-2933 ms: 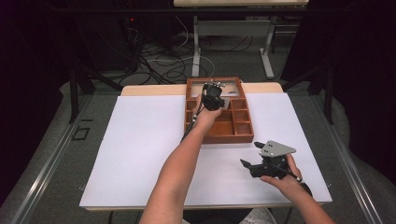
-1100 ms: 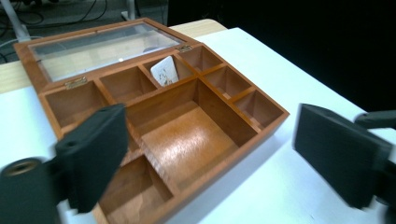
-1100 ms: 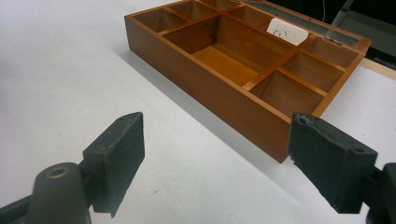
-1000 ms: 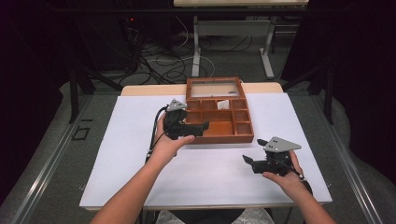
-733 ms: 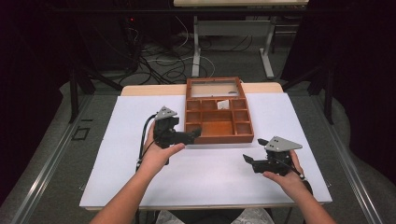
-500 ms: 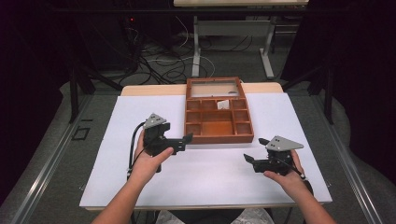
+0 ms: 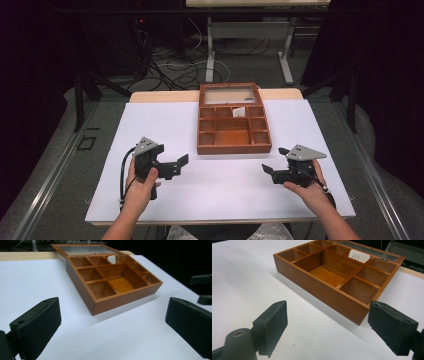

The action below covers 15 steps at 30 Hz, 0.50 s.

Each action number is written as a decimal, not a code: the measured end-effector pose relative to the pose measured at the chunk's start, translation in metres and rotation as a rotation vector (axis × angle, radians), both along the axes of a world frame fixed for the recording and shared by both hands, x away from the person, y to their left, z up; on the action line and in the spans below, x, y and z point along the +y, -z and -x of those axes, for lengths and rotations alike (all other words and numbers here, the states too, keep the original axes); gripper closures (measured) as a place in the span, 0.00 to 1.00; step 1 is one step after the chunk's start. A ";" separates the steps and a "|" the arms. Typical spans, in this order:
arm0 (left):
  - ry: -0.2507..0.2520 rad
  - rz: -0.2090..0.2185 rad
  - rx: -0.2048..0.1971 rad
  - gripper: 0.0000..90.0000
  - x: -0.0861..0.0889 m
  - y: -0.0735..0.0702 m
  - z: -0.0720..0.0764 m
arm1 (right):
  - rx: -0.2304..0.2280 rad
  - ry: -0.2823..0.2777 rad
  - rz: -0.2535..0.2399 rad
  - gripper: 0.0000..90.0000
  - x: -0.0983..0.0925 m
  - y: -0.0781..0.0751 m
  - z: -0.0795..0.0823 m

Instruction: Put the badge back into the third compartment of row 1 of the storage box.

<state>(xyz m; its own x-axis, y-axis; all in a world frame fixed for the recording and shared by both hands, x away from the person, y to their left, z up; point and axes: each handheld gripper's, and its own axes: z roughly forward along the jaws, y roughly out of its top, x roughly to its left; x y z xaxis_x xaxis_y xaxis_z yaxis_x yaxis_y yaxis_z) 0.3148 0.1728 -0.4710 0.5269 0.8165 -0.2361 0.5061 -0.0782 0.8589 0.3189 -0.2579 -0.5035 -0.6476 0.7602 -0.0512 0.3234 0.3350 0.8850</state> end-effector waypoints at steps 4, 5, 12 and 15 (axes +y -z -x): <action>-0.030 -0.017 0.005 0.01 0.009 0.011 0.000 | 0.003 0.009 0.001 0.17 0.000 0.001 0.000; -0.037 -0.019 0.008 0.01 0.011 0.014 0.000 | 0.003 0.013 0.000 0.17 0.000 0.001 0.000; -0.076 -0.029 0.026 0.01 0.026 0.030 -0.002 | 0.009 0.011 0.006 0.17 0.000 0.002 -0.001; -0.086 -0.022 0.031 0.01 0.031 0.035 -0.001 | 0.007 0.019 0.009 0.17 -0.001 0.003 -0.001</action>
